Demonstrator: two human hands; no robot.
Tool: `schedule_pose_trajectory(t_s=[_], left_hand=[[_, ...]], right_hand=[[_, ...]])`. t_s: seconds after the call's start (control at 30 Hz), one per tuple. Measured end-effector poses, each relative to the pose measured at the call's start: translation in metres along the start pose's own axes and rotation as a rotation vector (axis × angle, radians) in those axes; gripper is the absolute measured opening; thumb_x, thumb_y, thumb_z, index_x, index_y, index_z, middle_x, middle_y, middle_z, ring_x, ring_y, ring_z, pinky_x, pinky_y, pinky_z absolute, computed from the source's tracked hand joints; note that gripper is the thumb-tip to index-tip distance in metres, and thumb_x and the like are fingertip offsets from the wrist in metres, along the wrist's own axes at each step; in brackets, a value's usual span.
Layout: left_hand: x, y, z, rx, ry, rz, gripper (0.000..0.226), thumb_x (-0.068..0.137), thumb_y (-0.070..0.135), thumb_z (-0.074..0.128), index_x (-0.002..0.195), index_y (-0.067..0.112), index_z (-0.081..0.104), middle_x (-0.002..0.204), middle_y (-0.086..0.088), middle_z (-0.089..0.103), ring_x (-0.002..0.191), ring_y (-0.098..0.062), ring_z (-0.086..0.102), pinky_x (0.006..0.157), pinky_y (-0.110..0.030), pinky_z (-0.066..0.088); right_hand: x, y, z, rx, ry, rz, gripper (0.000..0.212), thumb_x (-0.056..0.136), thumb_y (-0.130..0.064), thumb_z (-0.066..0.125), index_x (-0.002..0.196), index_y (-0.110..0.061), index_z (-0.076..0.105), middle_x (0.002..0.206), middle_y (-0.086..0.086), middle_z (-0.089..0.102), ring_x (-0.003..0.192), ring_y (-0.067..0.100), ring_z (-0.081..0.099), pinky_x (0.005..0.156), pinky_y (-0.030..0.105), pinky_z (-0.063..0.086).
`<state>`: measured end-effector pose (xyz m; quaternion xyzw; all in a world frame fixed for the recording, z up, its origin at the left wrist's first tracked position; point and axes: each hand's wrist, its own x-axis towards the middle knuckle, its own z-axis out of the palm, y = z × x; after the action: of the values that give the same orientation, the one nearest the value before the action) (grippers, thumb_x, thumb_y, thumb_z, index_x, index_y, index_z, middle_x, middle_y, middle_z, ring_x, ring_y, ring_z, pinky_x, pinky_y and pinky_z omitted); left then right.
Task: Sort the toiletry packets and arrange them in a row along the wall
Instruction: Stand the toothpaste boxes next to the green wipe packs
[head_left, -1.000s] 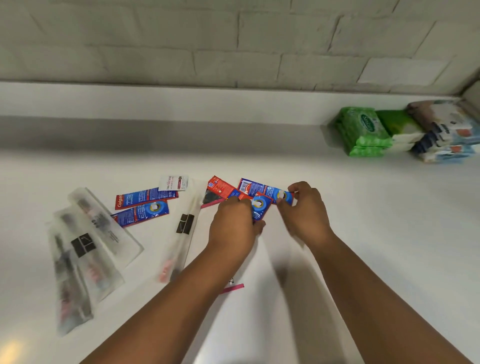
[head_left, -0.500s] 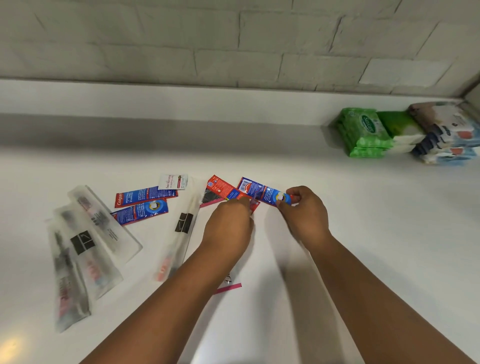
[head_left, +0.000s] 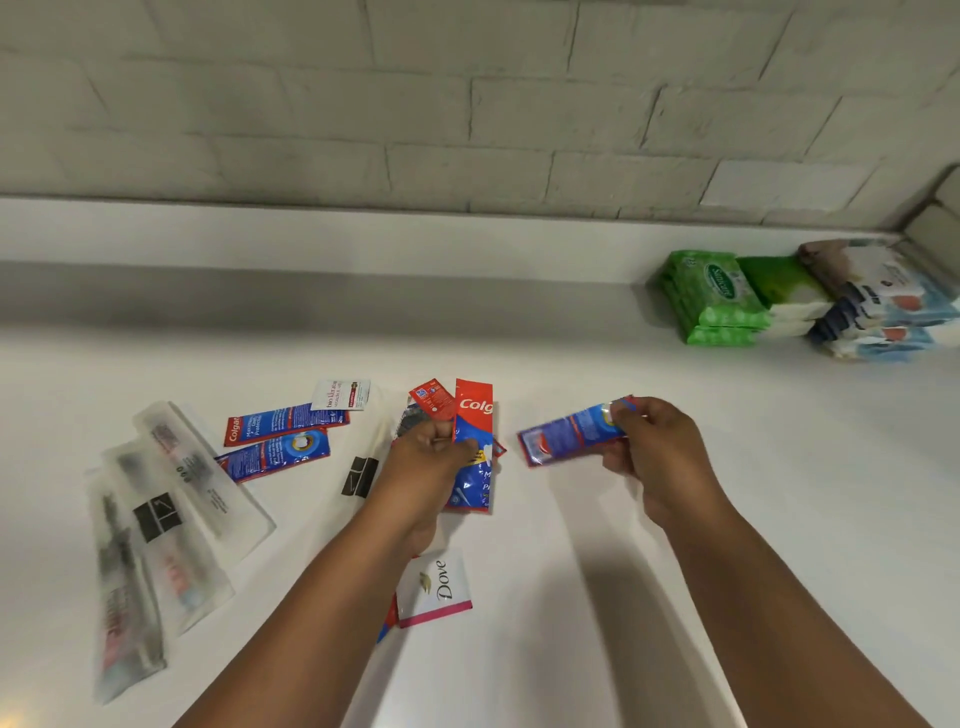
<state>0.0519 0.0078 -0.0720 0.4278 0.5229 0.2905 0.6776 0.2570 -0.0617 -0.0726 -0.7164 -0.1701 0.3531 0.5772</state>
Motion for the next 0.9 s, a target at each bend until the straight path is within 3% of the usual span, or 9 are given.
schedule_pose_trajectory(t_s=[0.13,0.23,0.33,0.43,0.53,0.6,0.67,0.8,0.9], left_hand=[[-0.001,0.003,0.005,0.043,-0.042,0.005,0.015,0.091,0.007,0.06,0.106,0.009,0.061,0.103,-0.009,0.072,0.081,-0.017,0.07,0.075,-0.031,0.055],[-0.006,0.003,0.014,0.054,-0.053,0.077,0.023,0.091,0.005,0.06,0.105,0.023,0.056,0.098,0.002,0.072,0.082,-0.01,0.07,0.071,-0.027,0.055],[-0.012,-0.001,0.029,0.149,-0.085,0.223,0.034,0.091,0.005,0.06,0.106,0.034,0.052,0.101,-0.002,0.073,0.091,-0.02,0.07,0.077,-0.038,0.056],[-0.018,-0.006,0.047,0.265,-0.091,0.364,0.041,0.09,0.004,0.058,0.109,0.039,0.051,0.1,0.001,0.07,0.09,-0.02,0.07,0.075,-0.041,0.058],[-0.022,-0.012,0.058,0.354,-0.073,0.443,0.028,0.091,0.004,0.056,0.102,0.029,0.058,0.098,0.006,0.071,0.085,-0.013,0.069,0.066,-0.025,0.056],[-0.024,-0.017,0.062,0.416,-0.062,0.448,0.015,0.092,0.01,0.057,0.099,0.021,0.064,0.097,0.006,0.071,0.074,-0.005,0.066,0.053,-0.011,0.046],[-0.025,-0.021,0.065,0.436,-0.054,0.452,0.011,0.092,0.015,0.059,0.098,0.02,0.067,0.094,0.004,0.072,0.065,-0.002,0.064,0.048,-0.009,0.041],[-0.023,-0.027,0.068,0.458,-0.024,0.447,0.011,0.092,0.02,0.061,0.101,0.021,0.068,0.101,0.005,0.072,0.085,-0.007,0.067,0.066,-0.02,0.053],[-0.014,-0.031,0.067,0.475,0.027,0.384,0.016,0.092,0.015,0.06,0.106,0.019,0.066,0.106,0.002,0.071,0.088,-0.007,0.065,0.073,-0.022,0.054]], right_hand=[[-0.002,-0.031,-0.021,-0.142,-0.039,-0.149,0.011,0.094,-0.015,0.057,0.086,-0.021,0.06,0.073,0.005,0.063,0.042,0.004,0.056,0.049,0.025,0.048],[-0.007,-0.047,-0.027,-0.201,-0.14,-0.187,0.007,0.092,-0.015,0.061,0.088,-0.019,0.064,0.07,0.004,0.064,0.043,0.006,0.053,0.046,0.025,0.045],[-0.011,-0.047,-0.022,-0.253,-0.197,-0.177,0.003,0.09,-0.01,0.063,0.088,-0.008,0.064,0.07,0.005,0.065,0.044,0.011,0.056,0.042,0.024,0.045],[-0.014,-0.039,-0.014,-0.318,-0.199,-0.168,0.006,0.089,-0.009,0.063,0.087,-0.004,0.062,0.07,0.007,0.065,0.044,0.01,0.06,0.041,0.024,0.046],[-0.014,-0.032,-0.008,-0.352,-0.175,-0.152,0.008,0.088,-0.012,0.063,0.086,-0.004,0.062,0.069,0.007,0.065,0.047,0.017,0.063,0.047,0.032,0.054],[-0.014,-0.031,-0.007,-0.361,-0.158,-0.138,0.008,0.088,-0.013,0.063,0.086,-0.006,0.061,0.073,0.007,0.067,0.048,0.021,0.065,0.052,0.038,0.058],[-0.012,-0.03,-0.008,-0.36,-0.151,-0.123,0.007,0.087,-0.014,0.063,0.086,-0.008,0.061,0.079,0.005,0.069,0.049,0.023,0.067,0.056,0.042,0.06],[-0.008,-0.024,-0.013,-0.38,-0.135,-0.073,0.004,0.088,-0.014,0.062,0.086,-0.012,0.059,0.077,0.011,0.068,0.055,0.03,0.07,0.062,0.05,0.06],[-0.004,-0.021,-0.02,-0.371,-0.125,-0.017,0.004,0.089,-0.012,0.061,0.087,-0.01,0.058,0.083,0.015,0.068,0.058,0.028,0.07,0.055,0.042,0.06]])
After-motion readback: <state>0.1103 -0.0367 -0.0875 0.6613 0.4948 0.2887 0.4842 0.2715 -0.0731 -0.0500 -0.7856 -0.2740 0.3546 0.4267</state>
